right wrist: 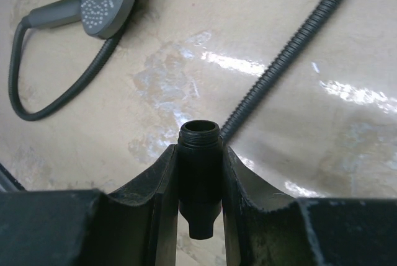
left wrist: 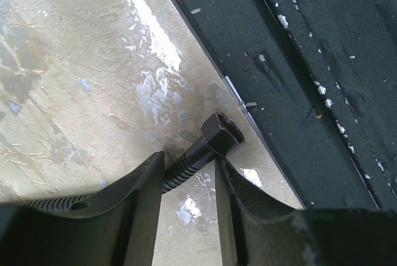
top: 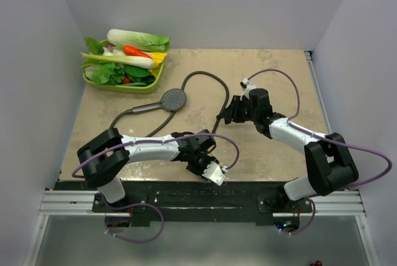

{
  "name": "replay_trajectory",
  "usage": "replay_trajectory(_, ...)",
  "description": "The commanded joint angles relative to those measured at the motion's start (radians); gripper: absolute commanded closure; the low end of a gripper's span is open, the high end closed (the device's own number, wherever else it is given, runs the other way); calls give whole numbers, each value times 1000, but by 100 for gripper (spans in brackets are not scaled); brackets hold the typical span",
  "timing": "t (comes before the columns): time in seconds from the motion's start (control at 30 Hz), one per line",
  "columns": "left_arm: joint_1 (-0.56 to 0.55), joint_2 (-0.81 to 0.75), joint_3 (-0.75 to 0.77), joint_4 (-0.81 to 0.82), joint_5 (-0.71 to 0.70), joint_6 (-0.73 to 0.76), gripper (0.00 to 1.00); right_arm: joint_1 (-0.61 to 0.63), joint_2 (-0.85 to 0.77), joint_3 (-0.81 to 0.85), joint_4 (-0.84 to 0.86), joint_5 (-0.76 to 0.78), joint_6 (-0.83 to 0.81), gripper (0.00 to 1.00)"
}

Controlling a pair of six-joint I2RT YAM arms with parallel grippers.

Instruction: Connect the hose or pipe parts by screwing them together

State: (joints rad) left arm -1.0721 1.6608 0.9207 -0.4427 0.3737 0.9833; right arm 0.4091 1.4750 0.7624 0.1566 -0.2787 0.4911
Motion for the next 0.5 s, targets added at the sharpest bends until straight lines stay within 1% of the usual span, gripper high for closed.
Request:
replay_trajectory(0.0,18,17,-37,-17,-48,-9,58,-21,-22,-58,-42,13,-45,100)
replay_trajectory(0.2,21,24,-29,-10,-52,-14,58,-21,48,-101,24,-22,-26,100)
replay_trajectory(0.33,23,30,-19,-8,-56,-15,57,-13,149,-62,75,-71,-2,100)
replay_trajectory(0.47,24,36,-11,-8,-59,-18,53,11,237,-28,133,-86,30,100)
